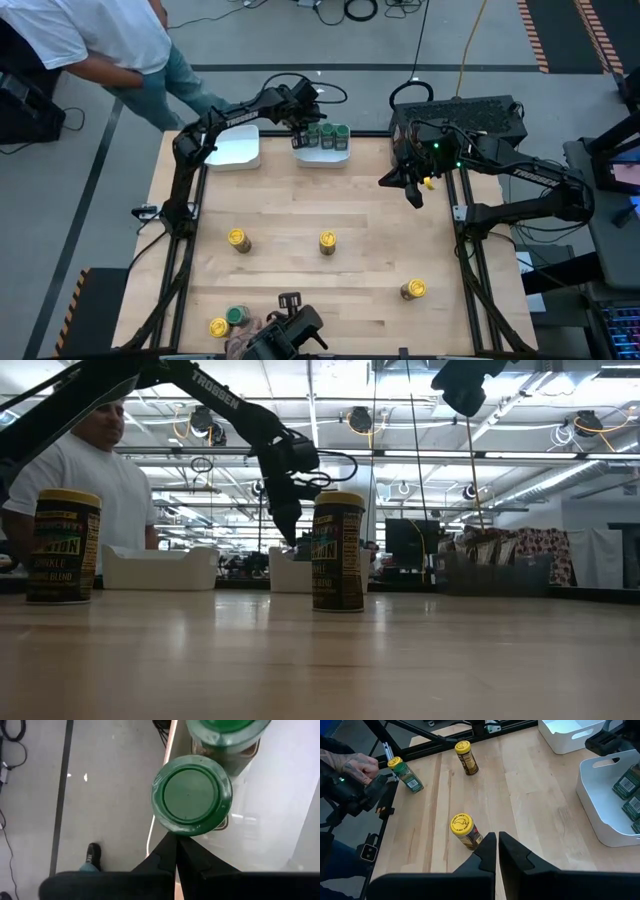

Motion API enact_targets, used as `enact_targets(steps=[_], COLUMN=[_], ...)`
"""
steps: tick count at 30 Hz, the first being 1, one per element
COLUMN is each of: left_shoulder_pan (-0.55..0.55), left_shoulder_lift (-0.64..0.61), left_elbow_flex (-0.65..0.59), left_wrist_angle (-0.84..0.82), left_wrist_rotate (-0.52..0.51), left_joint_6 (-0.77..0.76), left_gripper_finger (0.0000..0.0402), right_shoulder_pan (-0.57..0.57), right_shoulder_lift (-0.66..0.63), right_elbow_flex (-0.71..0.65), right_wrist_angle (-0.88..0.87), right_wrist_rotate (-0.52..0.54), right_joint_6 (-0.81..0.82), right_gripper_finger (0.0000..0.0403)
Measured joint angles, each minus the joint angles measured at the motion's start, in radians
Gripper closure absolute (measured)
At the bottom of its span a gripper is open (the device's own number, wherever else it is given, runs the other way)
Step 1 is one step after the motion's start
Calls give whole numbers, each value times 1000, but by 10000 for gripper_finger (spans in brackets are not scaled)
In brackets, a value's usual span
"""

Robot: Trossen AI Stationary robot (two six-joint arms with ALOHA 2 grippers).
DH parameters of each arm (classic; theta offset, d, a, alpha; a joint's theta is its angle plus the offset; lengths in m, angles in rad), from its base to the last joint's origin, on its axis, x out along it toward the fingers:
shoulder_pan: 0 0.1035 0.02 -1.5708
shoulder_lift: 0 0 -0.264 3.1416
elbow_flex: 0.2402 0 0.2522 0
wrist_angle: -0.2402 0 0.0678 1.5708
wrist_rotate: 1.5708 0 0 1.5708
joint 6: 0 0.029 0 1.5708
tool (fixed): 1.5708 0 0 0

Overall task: Sort spices by type
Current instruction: Put the top green seasoning bottle into the right white bin

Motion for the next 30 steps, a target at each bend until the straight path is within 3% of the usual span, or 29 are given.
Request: enact_targets(steps=[16, 30], left_shoulder_pan=[-6, -14], left_shoulder_lift=[61, 64], left_elbow_flex=[0, 0], left_wrist_angle=[-56, 4], left_wrist_rotate=[56, 94], left_joint_6=[1, 3], left_gripper_finger=[391, 391], right_shoulder_pan=[0, 0], right_shoulder_lift=[0, 0], right_elbow_flex=[0, 0], right_wrist_angle=[0, 0], right_wrist_rotate=[-1, -1], right_joint_6=[12, 5], right_gripper_finger=[403, 403])
